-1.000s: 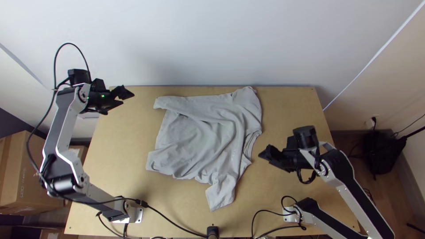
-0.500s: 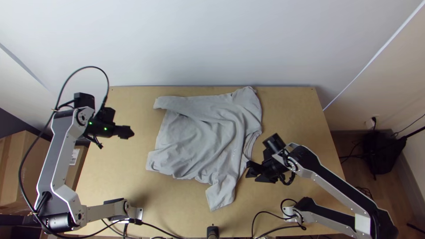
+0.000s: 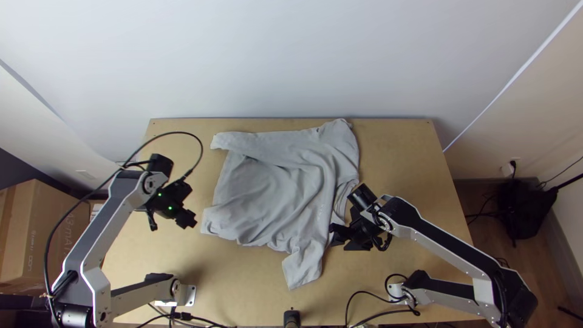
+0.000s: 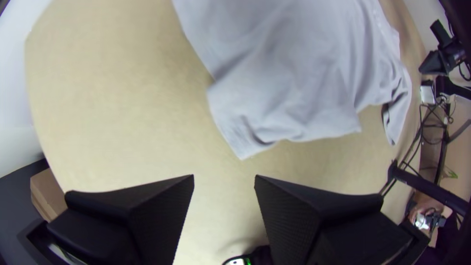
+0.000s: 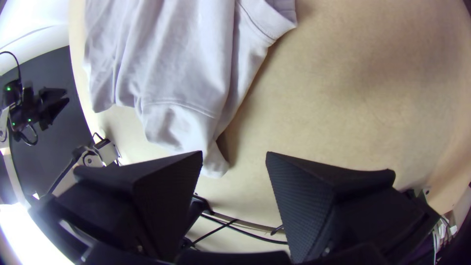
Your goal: Fold the t-shirt
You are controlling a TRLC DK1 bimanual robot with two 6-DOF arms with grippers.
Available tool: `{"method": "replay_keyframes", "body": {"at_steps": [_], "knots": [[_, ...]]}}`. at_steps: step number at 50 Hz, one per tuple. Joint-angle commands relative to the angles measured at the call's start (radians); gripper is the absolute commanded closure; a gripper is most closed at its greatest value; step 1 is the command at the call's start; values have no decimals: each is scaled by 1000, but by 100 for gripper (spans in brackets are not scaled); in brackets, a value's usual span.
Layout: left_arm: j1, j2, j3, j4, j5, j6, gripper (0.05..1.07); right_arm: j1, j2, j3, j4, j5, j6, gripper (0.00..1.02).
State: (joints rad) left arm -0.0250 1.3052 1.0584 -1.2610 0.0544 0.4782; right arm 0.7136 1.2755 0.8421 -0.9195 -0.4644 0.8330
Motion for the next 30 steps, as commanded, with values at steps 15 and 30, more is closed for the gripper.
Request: {"method": "replay_keyframes", "body": {"at_steps": [15, 30], "knots": [[-116, 149, -89, 37, -8, -82, 45, 9, 4, -18, 5, -10, -6, 42], [-119, 213, -101, 104, -7, -92, 45, 10, -19, -26, 5, -10, -5, 42]]}}
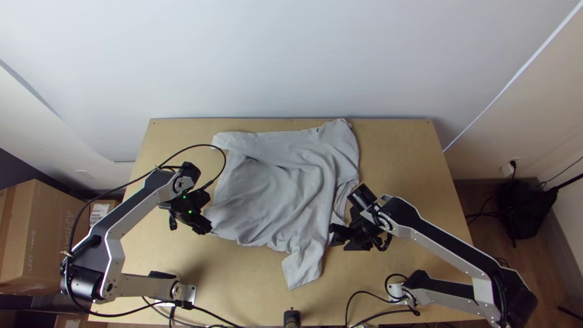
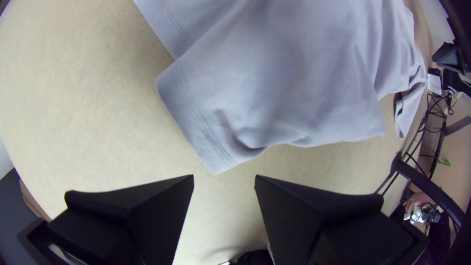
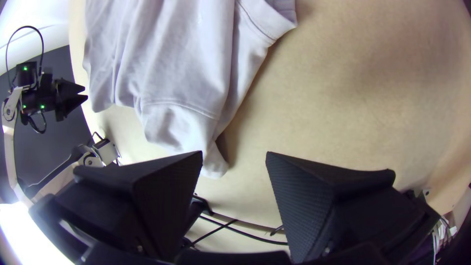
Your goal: Fold the t-shirt
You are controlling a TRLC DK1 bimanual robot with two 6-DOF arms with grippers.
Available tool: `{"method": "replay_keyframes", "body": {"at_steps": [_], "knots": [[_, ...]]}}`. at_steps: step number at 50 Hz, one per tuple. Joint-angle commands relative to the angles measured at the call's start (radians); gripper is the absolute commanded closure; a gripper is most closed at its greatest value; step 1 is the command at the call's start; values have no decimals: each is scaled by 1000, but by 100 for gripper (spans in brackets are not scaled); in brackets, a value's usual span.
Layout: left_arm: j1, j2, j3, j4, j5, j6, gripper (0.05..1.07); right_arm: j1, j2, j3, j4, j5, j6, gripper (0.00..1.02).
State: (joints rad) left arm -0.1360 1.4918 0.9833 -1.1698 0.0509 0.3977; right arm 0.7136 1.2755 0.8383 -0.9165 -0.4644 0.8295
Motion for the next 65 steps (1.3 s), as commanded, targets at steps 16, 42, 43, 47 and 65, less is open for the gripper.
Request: {"method": "replay_keyframes", "body": {"at_steps": [16, 42, 43, 47, 65], "knots": [[-20, 91, -35, 36, 12, -20, 47, 9, -27, -33, 4, -10, -12, 42], [230, 10, 25, 29, 61, 151, 104, -19, -2, -82, 31, -10, -50, 42], [250, 10, 34, 27, 61, 161, 104, -19, 1, -84, 36, -10, -50, 42], [312, 10, 68, 18, 61, 194, 104, -19, 7, -96, 67, -10, -61, 42], [461, 67, 100, 145, 64, 208, 104, -3, 120, -90, 151, -10, -59, 42]]}}
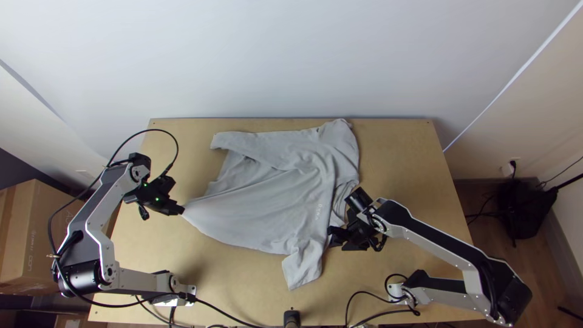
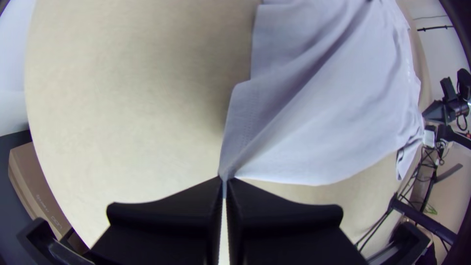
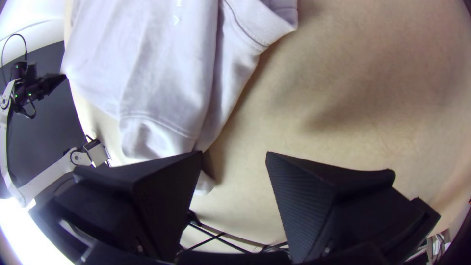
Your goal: Fold the t-shirt
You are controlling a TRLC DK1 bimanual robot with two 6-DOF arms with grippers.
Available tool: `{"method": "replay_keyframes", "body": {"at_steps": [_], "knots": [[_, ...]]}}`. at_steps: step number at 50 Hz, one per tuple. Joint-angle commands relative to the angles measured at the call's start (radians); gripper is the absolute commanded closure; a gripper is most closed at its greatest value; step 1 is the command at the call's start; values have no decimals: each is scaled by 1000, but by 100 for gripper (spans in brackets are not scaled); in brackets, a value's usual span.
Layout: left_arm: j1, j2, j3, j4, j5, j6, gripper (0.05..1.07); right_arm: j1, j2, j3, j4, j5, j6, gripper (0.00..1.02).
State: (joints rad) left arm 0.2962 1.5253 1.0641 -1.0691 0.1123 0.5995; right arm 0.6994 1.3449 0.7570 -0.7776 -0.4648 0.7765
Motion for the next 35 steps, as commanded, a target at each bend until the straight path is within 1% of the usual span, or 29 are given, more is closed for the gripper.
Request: {"method": "replay_keyframes", "body": {"at_steps": [1, 8, 14, 26, 30, 35], "knots": [[34, 41, 22, 63, 3, -3, 104, 14, 59, -7, 12, -9, -6, 42], [66, 79, 50, 100, 24, -46, 104, 52, 80, -4, 15, -9, -3, 42], [80, 85, 57, 101, 47, -60, 104, 80, 103, 16, 23, -9, 3, 42], [115, 90, 63, 101, 79, -61, 104, 129, 215, 119, 24, -8, 4, 42], [147, 91, 69, 104, 128, -53, 104, 130, 252, 146, 29, -8, 3, 42], [185, 107, 82, 104, 158, -50, 104, 130, 286, 176, 32, -8, 0, 42]]}}
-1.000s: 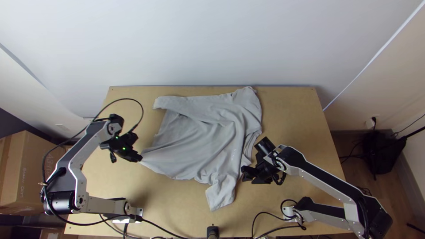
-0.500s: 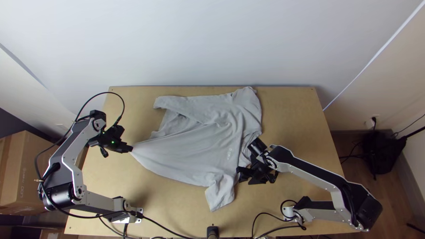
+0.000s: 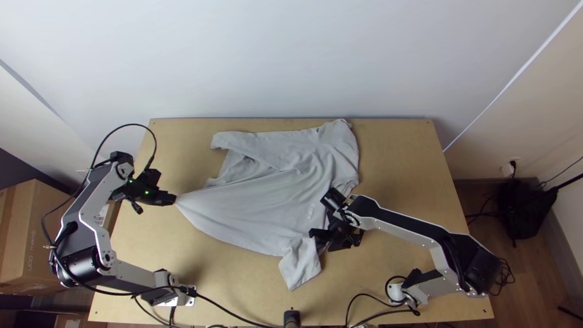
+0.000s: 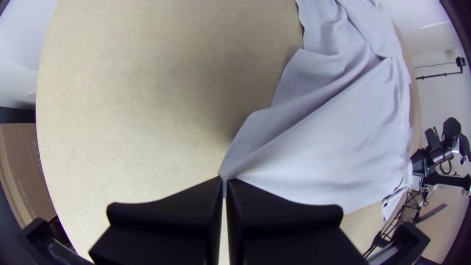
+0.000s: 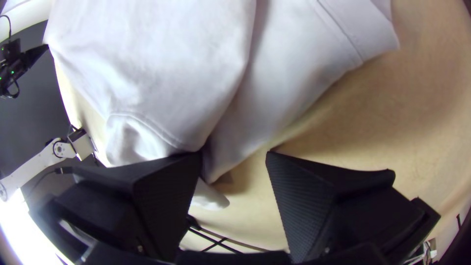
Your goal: Fold the t-shirt
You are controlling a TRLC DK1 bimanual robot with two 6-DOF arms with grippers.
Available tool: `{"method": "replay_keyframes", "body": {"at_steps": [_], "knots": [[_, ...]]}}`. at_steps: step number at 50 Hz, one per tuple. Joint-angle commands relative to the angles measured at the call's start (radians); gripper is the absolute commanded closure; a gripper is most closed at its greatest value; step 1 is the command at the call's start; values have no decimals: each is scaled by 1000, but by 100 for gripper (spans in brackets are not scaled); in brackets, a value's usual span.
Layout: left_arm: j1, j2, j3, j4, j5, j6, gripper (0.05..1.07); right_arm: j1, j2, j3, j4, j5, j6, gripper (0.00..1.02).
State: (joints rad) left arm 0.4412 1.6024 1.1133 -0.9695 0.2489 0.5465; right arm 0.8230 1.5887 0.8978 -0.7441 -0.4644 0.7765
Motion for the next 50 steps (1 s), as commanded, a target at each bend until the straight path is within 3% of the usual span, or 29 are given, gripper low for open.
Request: {"method": "replay_keyframes", "body": {"at_steps": [1, 18, 28, 31, 35, 43, 50], "knots": [[48, 36, 36, 5, 21, 3, 104, 8, 48, 39, -1, -8, 0, 42], [168, 117, 51, 12, 72, 4, 104, 84, 93, 81, -5, -10, -2, 42], [174, 110, 6, 15, 82, 4, 104, 117, 108, 87, -1, -10, -13, 43], [169, 103, 2, 15, 93, 0, 104, 123, 122, 92, 23, 3, -22, 68], [157, 83, -4, 15, 101, -8, 104, 122, 123, 90, 83, 64, -19, 100], [129, 28, -21, 11, 105, -26, 104, 113, 103, 84, 84, 72, -51, 100], [85, -67, -17, -8, 125, -74, 104, 59, -59, 30, 117, 105, -86, 100]]}}
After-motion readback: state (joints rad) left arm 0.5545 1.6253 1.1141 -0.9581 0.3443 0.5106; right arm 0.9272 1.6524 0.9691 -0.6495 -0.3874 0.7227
